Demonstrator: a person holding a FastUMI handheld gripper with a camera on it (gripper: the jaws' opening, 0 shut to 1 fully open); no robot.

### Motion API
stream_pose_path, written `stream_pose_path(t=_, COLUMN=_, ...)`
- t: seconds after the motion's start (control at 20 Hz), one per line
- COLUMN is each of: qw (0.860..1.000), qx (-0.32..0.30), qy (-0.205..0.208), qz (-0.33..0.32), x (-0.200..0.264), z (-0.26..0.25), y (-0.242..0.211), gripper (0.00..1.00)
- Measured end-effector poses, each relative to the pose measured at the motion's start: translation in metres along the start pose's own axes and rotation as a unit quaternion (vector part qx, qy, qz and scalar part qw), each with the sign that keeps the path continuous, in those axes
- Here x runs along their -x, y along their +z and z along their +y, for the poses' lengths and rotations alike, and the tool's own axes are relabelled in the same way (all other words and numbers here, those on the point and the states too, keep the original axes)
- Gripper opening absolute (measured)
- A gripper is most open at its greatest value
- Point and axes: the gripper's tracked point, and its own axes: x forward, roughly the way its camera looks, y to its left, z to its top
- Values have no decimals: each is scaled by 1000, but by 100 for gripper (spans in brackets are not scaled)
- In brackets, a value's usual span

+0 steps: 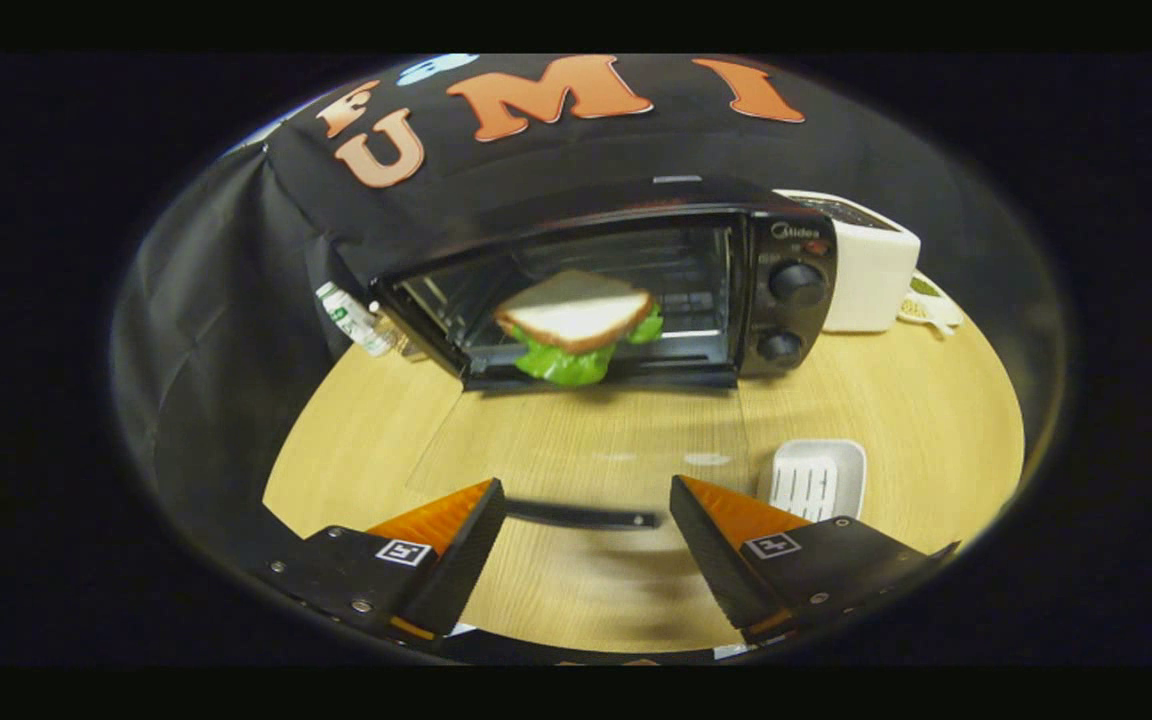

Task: Open the toaster oven, put the food inside, and close the toaster oven door.

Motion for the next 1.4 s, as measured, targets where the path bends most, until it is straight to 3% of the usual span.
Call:
stream_pose_path(t=0.3, qw=998, qx=35, qy=-1, qz=61, x=-9, z=13, y=-65, gripper=97)
stream_pose_path(t=0.55, qw=995, qx=39, qy=-45, qz=86, x=-39, z=0, y=-83, gripper=97)
stream_pose_path(t=0.8, qw=995, qx=35, qy=-63, qz=73, x=-62, z=6, y=-62, gripper=96)
stream_pose_path(t=1.0, qw=995, qx=29, qy=-61, qz=68, x=-54, z=13, y=-54, gripper=96)
stream_pose_path(t=1.4, qw=997, qx=46, qy=-47, qz=-27, x=-33, z=22, y=34, gripper=95)
